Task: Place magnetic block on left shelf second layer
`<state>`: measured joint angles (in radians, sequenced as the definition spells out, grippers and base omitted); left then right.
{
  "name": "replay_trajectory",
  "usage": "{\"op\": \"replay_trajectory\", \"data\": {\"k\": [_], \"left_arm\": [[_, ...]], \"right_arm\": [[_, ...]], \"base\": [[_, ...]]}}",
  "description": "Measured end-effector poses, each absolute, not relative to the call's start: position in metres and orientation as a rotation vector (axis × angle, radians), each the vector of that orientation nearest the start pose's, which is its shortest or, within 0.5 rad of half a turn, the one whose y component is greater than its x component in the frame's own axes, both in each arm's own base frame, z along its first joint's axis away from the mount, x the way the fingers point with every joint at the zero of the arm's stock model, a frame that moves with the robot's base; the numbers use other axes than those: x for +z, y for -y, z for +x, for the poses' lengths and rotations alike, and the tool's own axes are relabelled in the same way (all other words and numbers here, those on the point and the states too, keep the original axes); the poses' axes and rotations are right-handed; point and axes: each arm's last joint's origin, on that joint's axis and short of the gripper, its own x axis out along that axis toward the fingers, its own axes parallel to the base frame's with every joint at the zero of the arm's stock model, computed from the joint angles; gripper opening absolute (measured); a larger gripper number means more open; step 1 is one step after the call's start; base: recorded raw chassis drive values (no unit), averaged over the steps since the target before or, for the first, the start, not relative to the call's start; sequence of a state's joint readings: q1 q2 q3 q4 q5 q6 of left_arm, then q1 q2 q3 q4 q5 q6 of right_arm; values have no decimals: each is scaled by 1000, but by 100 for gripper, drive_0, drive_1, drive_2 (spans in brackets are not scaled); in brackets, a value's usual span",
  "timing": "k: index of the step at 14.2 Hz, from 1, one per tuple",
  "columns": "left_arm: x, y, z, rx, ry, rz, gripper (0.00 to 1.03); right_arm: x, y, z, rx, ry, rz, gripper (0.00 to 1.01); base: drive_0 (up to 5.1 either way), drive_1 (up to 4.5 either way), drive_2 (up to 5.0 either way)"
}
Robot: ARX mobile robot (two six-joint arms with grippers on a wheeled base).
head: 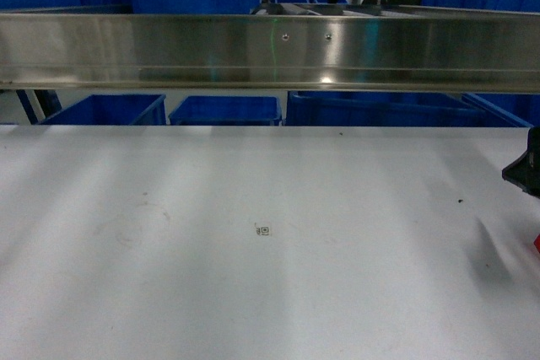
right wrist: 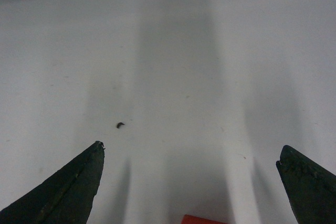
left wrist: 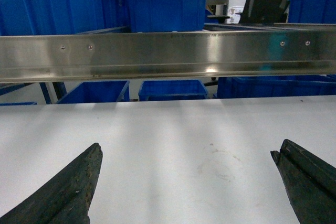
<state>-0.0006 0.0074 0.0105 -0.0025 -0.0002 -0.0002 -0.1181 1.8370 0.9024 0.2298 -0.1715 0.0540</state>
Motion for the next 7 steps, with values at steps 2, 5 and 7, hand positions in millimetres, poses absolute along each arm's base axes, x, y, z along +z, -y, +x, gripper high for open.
{"op": "replay_trajectory", "data": {"k": [2,5,7], "left_arm": [[166,0,98,0,0,0,98],[166,0,98,0,0,0,98],[166,0,98,0,0,0,98]], "right_arm": [[116,41,348,19,-733,158,98],[89,33,341,16,-745,123,98],[87,30,338,6,-747,100,86]], "base": [[0,0,0],[0,0,0],[0,0,0]]}}
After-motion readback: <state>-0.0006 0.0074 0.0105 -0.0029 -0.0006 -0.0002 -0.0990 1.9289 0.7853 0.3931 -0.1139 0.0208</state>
